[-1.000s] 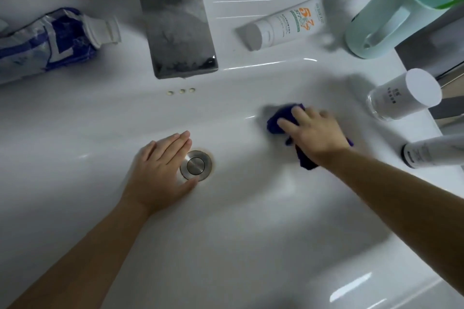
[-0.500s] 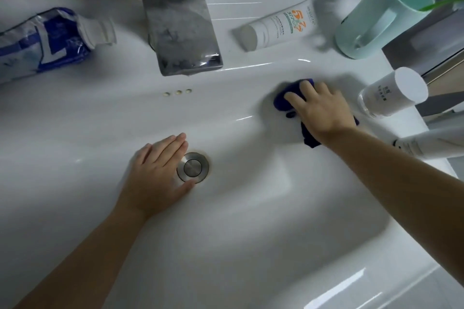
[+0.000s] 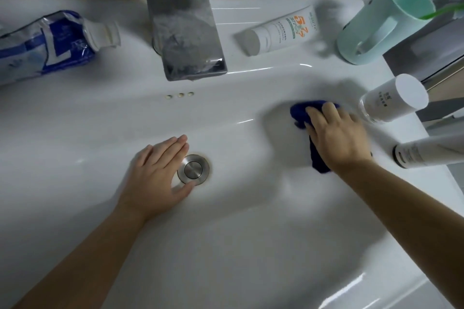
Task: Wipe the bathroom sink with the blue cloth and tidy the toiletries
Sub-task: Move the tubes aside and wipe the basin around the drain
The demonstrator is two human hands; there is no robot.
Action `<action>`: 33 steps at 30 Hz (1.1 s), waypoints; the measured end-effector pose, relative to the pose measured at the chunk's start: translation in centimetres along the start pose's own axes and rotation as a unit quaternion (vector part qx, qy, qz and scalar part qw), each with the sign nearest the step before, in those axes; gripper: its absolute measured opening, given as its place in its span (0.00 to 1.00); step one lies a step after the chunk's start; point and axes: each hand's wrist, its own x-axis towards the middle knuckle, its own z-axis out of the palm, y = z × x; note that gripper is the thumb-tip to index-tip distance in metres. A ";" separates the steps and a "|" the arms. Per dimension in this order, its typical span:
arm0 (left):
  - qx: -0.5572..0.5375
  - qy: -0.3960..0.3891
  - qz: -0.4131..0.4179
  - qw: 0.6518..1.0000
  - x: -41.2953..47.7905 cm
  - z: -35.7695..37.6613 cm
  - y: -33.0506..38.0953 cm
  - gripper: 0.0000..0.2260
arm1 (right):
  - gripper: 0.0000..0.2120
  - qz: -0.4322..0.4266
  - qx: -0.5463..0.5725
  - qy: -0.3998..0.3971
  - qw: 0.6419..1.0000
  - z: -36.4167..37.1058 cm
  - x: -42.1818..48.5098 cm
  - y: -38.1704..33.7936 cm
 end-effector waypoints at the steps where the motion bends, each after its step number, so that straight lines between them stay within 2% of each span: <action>1: -0.001 -0.004 0.002 1.000 0.0 -0.1 0.0 0.29 | 0.17 -0.015 0.004 -0.007 1.000 -0.3 -1.5 0.2; 3: -0.004 -0.011 0.001 1.000 -0.1 -0.2 0.1 0.29 | 0.19 -0.015 0.014 -0.004 1.000 -0.4 -2.0 0.4; 8: -0.003 -0.014 -0.007 1.000 0.1 0.0 0.0 0.29 | 0.21 0.059 0.032 0.026 0.997 1.1 3.4 -1.1; 9: -0.006 -0.014 -0.007 1.000 0.1 0.0 0.0 0.29 | 0.20 0.044 0.042 0.033 0.998 1.7 2.7 -1.3; 11: -0.010 -0.019 -0.006 1.000 0.0 -0.2 0.1 0.29 | 0.19 -0.052 0.104 0.002 0.993 2.6 -1.1 -2.0; 13: -0.009 -0.025 -0.005 1.000 0.0 -0.3 0.1 0.30 | 0.18 -0.151 0.201 -0.045 0.967 2.9 -5.7 -2.4; 14: -0.008 -0.029 -0.006 1.000 0.0 -0.2 0.1 0.30 | 0.19 -0.187 0.216 -0.067 0.956 3.0 -6.7 -2.3; 16: -0.005 -0.036 -0.011 0.999 0.0 -0.3 0.1 0.30 | 0.18 -0.239 0.180 -0.054 0.953 3.7 -4.9 -2.4; 17: -0.005 -0.034 -0.012 0.999 0.1 -0.3 0.1 0.30 | 0.17 -0.220 0.158 -0.047 0.961 4.0 -3.0 -3.1; 19: -0.011 -0.024 -0.010 1.000 0.1 -0.2 0.2 0.30 | 0.18 -0.095 0.161 -0.032 0.982 4.2 0.8 -5.1; 20: -0.014 -0.022 -0.010 1.000 -0.1 -0.2 0.2 0.30 | 0.18 -0.040 0.189 -0.041 0.980 4.2 1.6 -6.3; 21: -0.015 -0.018 -0.011 1.000 -0.1 -0.2 0.2 0.30 | 0.18 -0.027 0.213 -0.045 0.976 4.3 1.2 -7.1; 23: -0.013 -0.012 -0.003 1.000 0.1 -0.1 0.2 0.30 | 0.18 -0.105 0.288 -0.111 0.945 3.7 -2.4 -7.3; 25: -0.010 -0.022 -0.002 1.000 0.1 -0.1 0.0 0.30 | 0.17 -0.169 0.336 -0.271 0.886 1.6 -5.8 -5.1; 26: -0.008 -0.026 -0.005 1.000 0.0 -0.1 0.0 0.30 | 0.17 -0.195 0.313 -0.317 0.874 1.0 -6.6 -3.5; 28: -0.002 -0.028 -0.007 1.000 0.0 -0.2 0.1 0.29 | 0.15 -0.240 0.216 -0.303 0.897 0.6 -6.0 -1.1; 30: -0.006 -0.025 -0.009 1.000 -0.1 -0.2 0.2 0.29 | 0.15 -0.247 0.137 -0.230 0.931 1.0 -5.1 -0.5; 33: -0.006 -0.016 -0.005 1.000 -0.1 -0.3 0.2 0.29 | 0.13 -0.164 0.204 -0.251 0.932 0.6 -6.7 -1.4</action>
